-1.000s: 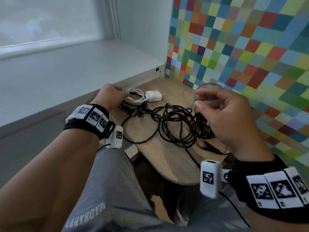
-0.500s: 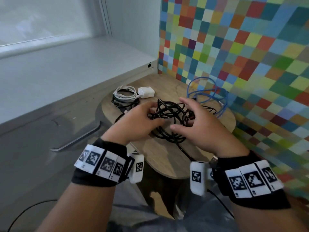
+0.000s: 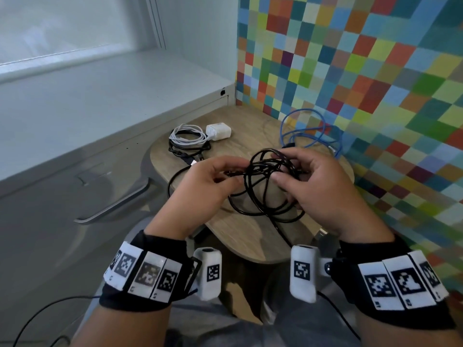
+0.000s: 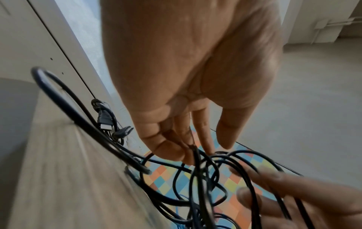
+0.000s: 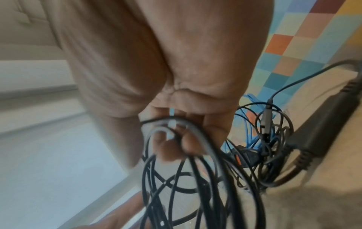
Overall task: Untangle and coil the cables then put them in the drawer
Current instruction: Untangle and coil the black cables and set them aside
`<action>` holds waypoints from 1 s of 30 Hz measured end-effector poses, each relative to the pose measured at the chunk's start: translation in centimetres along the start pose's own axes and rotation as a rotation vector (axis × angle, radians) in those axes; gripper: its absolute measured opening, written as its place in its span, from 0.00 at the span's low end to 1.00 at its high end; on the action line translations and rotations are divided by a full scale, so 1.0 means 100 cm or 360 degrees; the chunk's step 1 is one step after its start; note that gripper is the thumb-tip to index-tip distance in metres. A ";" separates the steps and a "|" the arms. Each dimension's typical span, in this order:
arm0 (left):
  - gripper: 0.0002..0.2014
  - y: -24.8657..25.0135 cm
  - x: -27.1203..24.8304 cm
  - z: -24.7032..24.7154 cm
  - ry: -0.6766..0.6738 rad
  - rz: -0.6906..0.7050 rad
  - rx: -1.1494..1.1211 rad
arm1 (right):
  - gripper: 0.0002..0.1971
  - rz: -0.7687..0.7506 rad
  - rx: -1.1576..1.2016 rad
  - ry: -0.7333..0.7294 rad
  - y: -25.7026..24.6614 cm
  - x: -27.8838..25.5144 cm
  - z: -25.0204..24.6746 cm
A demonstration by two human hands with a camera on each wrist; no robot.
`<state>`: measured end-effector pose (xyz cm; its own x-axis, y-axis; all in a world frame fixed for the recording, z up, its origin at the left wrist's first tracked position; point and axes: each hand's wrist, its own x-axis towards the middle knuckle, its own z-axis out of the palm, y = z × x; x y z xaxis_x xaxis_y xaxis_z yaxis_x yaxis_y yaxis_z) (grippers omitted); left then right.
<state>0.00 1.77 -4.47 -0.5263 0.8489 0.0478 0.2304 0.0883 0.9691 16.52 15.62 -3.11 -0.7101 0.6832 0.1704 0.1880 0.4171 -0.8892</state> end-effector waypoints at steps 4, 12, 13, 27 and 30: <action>0.18 -0.002 0.000 0.000 0.0021 -0.0031 -0.0027 | 0.23 0.0005 0.0108 -0.0200 -0.008 -0.010 0.002; 0.20 -0.007 0.003 0.000 0.0168 -0.0132 -0.0072 | 0.24 0.0123 -0.0867 0.0094 0.001 0.030 -0.061; 0.20 -0.007 0.003 0.000 0.0180 -0.0143 -0.0097 | 0.30 0.0190 -0.0995 -0.0023 0.001 0.036 -0.066; 0.30 -0.017 0.006 0.001 0.0178 -0.0161 -0.0180 | 0.06 -0.0094 -0.0464 0.0265 -0.010 0.056 -0.071; 0.23 -0.016 0.006 -0.006 0.0312 -0.0181 -0.0127 | 0.04 -0.0294 -0.0271 0.0414 -0.035 0.052 -0.074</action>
<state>-1.17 1.79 -5.87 -0.6957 0.7179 -0.0239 0.0997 0.1295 0.9866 17.19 22.10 4.05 -0.5500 0.7076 0.4435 0.1984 0.6266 -0.7536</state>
